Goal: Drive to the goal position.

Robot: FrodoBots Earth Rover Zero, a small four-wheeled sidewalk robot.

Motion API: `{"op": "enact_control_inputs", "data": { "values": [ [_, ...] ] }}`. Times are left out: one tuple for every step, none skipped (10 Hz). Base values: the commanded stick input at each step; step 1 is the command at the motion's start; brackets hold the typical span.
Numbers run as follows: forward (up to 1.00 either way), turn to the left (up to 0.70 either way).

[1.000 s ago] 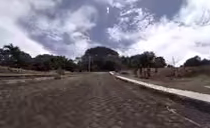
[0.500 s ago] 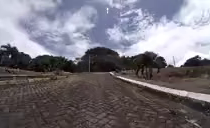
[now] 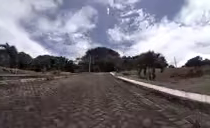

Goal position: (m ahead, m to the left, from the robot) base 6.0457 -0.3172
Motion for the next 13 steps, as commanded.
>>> {"op": "enact_control_inputs", "data": {
  "values": [
    [1.0, 0.0],
    [1.0, 0.0],
    [1.0, 0.0],
    [1.0, 0.0],
    [1.0, 0.0],
    [1.0, 0.0],
    [1.0, 0.0],
    [1.0, 0.0],
    [1.0, 0.0],
    [1.0, 0.0],
    [1.0, 0.0],
    [1.0, 0.0],
    [1.0, 0.0]
  ]
}}
